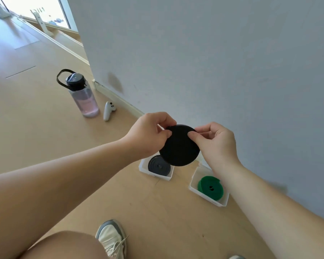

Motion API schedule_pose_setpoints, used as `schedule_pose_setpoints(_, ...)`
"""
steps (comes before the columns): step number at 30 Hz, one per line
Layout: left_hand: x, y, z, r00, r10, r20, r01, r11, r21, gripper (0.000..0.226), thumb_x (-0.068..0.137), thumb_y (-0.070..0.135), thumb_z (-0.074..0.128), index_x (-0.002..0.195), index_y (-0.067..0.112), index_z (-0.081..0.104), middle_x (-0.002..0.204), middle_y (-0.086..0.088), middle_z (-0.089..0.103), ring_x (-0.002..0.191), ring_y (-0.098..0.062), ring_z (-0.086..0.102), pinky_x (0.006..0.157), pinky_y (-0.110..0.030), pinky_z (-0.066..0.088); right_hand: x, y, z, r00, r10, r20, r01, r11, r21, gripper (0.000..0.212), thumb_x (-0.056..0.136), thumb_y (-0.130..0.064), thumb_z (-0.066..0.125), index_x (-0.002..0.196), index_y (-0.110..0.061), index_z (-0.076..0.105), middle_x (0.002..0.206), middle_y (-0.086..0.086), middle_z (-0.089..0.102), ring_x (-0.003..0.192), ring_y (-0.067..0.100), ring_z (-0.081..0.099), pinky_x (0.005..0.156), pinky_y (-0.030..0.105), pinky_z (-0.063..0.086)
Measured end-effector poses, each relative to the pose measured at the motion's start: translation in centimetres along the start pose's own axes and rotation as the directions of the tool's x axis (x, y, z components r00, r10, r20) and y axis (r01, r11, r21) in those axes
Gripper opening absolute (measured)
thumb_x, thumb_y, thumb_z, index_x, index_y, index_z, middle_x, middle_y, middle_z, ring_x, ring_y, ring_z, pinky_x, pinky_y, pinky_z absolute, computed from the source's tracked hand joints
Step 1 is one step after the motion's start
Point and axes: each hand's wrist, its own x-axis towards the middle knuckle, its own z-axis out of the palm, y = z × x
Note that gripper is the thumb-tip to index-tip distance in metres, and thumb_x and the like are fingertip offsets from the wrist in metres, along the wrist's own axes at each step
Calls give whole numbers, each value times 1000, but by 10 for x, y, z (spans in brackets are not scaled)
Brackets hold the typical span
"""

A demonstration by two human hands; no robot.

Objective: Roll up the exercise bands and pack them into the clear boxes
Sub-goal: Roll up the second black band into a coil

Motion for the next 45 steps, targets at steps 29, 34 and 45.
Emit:
schedule_pose_setpoints(29, 108, -262, 127, 912, -410, -16, 410, 907, 95, 27, 100, 13, 52, 118, 23, 71, 111, 7, 70, 100, -16, 65, 85, -30, 54, 122, 233, 156, 921, 353, 162, -314, 922, -226, 18, 93, -7, 70, 93, -25, 73, 92, -8, 74, 91, 13, 69, 65, 19, 46)
schedule_pose_setpoints(34, 102, -265, 139, 941, -330, 75, 279, 882, 380, 24, 98, 15, 53, 119, 14, 65, 118, -1, 61, 102, -25, 62, 86, -42, 57, 125, 235, 160, 912, 349, 217, -271, 907, -321, 21, 95, -5, 64, 106, -21, 71, 95, -9, 66, 89, 12, 63, 60, 15, 41)
schedule_pose_setpoints(45, 89, -272, 141, 980, -179, 85, 135, 916, 377, 47, 91, 20, 59, 135, 36, 54, 131, 20, 55, 112, -12, 59, 81, -34, 55, 116, 245, 153, 921, 243, 304, -135, 932, -336, 29, 99, -6, 59, 94, -33, 69, 94, -13, 69, 92, 11, 65, 66, 8, 42)
